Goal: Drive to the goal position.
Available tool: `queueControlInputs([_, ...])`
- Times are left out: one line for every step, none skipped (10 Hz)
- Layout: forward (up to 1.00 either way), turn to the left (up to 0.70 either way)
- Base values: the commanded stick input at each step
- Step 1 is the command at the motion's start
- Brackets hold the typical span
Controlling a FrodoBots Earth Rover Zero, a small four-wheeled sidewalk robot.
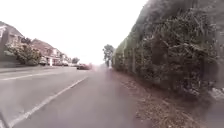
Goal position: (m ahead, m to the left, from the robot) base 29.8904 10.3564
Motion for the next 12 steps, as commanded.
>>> queueControlInputs([0.98, 0.00])
queueControlInputs([0.98, 0.00])
queueControlInputs([0.98, 0.00])
queueControlInputs([0.98, 0.00])
queueControlInputs([0.98, 0.00])
queueControlInputs([0.98, 0.00])
queueControlInputs([0.98, 0.00])
queueControlInputs([0.98, 0.00])
queueControlInputs([0.99, 0.00])
queueControlInputs([0.99, 0.00])
queueControlInputs([0.99, 0.00])
queueControlInputs([1.00, 0.00])
